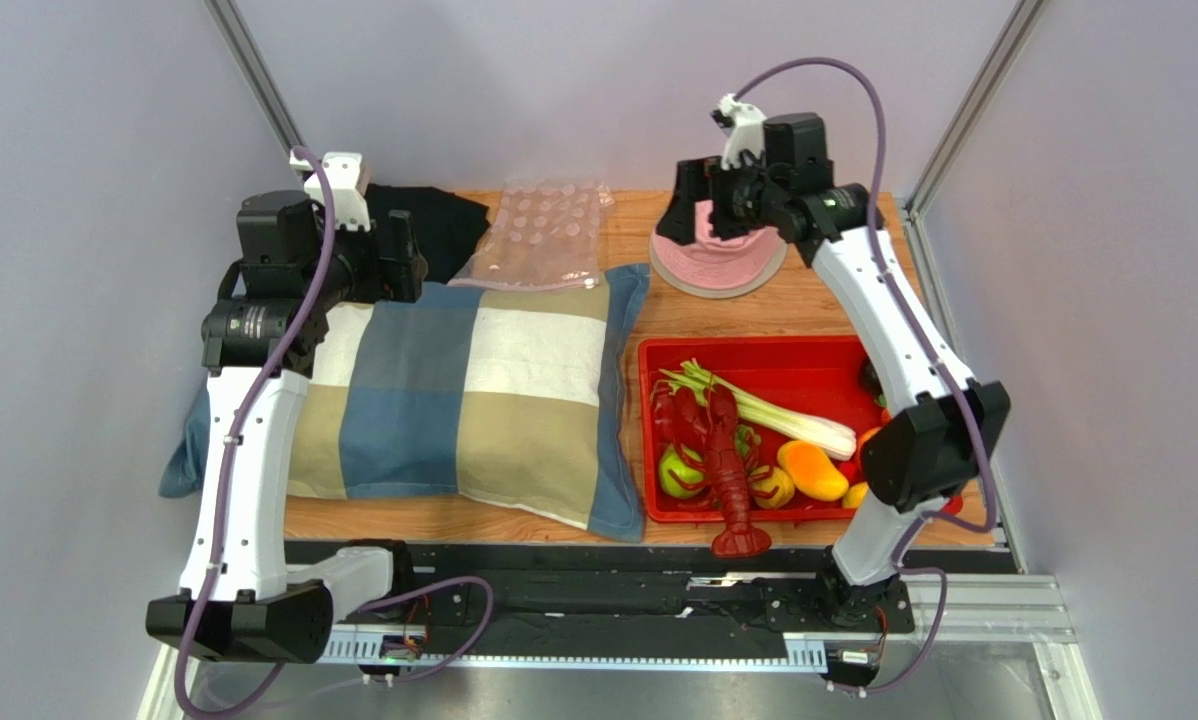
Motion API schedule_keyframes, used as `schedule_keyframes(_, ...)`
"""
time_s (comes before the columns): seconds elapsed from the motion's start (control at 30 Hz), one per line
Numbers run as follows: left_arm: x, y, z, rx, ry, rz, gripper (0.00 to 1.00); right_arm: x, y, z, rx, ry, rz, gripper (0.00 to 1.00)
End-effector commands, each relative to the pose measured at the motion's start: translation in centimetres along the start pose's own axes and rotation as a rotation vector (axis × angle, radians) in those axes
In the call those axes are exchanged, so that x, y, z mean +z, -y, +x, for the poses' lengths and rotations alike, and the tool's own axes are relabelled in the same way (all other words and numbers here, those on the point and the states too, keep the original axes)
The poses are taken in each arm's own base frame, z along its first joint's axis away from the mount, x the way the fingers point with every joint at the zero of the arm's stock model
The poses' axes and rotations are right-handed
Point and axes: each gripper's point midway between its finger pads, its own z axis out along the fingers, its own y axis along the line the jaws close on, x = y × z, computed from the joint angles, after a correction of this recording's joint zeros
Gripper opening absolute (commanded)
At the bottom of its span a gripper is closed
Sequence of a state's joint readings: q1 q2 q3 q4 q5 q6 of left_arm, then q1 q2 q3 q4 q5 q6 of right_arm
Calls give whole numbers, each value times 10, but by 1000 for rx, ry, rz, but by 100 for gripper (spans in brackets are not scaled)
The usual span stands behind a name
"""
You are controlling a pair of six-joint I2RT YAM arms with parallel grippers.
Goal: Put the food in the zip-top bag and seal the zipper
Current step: Pick up the zipper food storage bag at the center of the board.
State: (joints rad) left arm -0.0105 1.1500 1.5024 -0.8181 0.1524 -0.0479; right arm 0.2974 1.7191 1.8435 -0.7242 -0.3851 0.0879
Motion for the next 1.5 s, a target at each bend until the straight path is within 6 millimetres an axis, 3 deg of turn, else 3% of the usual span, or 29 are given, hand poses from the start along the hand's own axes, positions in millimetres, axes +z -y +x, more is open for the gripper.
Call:
schedule_keyframes(0.0,-13,2,-13,19,84,4,99,38,-39,-35,63,69,-98,100)
schedule_keyframes(0.17,-25,4,-18,56,119,14,99,90,-68,-19,205,-4,-197,100)
schedule_keyframes(0.2,-26,5,-18,60,123,17,99,107,-66,-7,228,-35,-198,100)
schedule_keyframes(0.3,-31,5,-19,66,133,12,99,128,-73,1,269,-59,-219,100)
schedule_keyframes(0.43,-32,5,-17,66,133,13,99,165,-63,29,323,-121,-210,100)
schedule_keyframes(0.67,-28,6,-8,63,109,19,99,205,-47,62,397,-185,-188,100)
schedule_keyframes(0.8,-24,11,-4,61,92,53,99,216,-53,66,428,-197,-240,97)
schedule_keyframes(0.93,-19,13,1,57,72,72,99,220,-63,52,442,-166,-323,85)
schedule_keyframes(1.1,-14,13,1,47,56,76,99,216,-73,44,498,-172,-399,42)
schedule_keyframes(1.27,-13,22,-8,61,80,126,99,176,-77,9,477,-113,-434,1)
schedule_keyframes(1.33,-13,28,-11,96,92,169,99,157,-78,-6,476,-89,-453,0)
schedule_keyframes(1.37,-13,36,-14,106,113,216,99,136,-87,-23,462,-58,-475,0)
schedule_keyframes(1.43,-17,45,-20,147,154,272,99,119,-91,-29,480,-52,-490,0)
schedule_keyframes(1.47,-16,54,-23,168,183,324,99,97,-100,-43,465,-21,-511,0)
